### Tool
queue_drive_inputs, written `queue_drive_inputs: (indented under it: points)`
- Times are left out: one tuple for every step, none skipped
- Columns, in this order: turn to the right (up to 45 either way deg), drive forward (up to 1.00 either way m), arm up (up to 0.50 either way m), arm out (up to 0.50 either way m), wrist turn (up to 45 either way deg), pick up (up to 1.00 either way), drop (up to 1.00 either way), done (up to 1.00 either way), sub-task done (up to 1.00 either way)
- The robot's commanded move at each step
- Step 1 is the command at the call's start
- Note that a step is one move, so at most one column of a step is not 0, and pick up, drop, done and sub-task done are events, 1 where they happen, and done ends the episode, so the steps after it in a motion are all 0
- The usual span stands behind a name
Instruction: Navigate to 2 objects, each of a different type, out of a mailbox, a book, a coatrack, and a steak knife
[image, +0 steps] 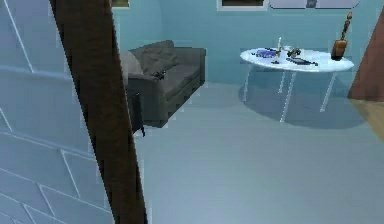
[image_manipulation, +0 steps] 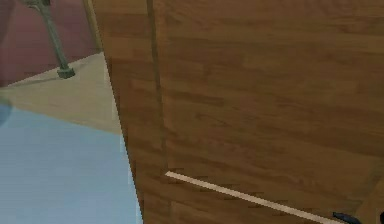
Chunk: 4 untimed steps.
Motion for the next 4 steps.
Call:
queue_drive_inputs:
  points:
    - [33.0, 0.00, 0.00, 0.00, 0.0, 0.00, 0.00, 0.00, 0.00]
    - [0.0, 0.60, 0.00, 0.00, 0.0, 0.00, 0.00, 0.00, 0.00]
    - [-45.0, 0.00, 0.00, 0.00, 0.0, 0.00, 0.00, 0.00, 0.00]
    - [-30.0, 0.00, 0.00, 0.00, 0.0, 0.00, 0.00, 0.00, 0.00]
